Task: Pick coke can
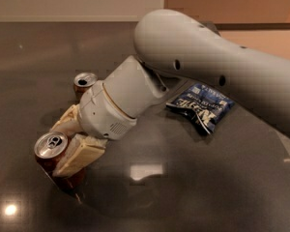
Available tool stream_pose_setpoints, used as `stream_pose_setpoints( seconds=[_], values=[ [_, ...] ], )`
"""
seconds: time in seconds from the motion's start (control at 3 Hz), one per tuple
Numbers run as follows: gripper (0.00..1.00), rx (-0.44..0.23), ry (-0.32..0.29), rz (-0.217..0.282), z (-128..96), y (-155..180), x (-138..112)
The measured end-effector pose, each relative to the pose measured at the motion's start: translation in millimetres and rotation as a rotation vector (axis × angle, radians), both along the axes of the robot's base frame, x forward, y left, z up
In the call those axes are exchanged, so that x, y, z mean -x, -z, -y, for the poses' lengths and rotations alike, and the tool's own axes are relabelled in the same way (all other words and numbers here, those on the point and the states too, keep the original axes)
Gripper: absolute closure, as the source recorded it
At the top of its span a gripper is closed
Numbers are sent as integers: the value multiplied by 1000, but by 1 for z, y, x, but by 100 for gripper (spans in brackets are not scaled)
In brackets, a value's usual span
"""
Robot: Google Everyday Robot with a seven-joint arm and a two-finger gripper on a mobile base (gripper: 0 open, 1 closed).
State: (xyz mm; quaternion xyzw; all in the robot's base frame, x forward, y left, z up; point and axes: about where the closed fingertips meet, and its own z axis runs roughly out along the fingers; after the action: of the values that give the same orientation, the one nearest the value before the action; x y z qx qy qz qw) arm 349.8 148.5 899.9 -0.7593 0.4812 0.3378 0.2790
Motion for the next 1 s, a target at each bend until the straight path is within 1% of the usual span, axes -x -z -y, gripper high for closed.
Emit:
stream_pose_setpoints(
  seconds=[0.33, 0.67, 1.0],
  values=[
    [88, 16, 19, -31, 14, -11, -13],
    [100, 24, 44, -56, 39, -30, -29],
    [100, 18, 53, -61, 65, -51, -37]
  ],
)
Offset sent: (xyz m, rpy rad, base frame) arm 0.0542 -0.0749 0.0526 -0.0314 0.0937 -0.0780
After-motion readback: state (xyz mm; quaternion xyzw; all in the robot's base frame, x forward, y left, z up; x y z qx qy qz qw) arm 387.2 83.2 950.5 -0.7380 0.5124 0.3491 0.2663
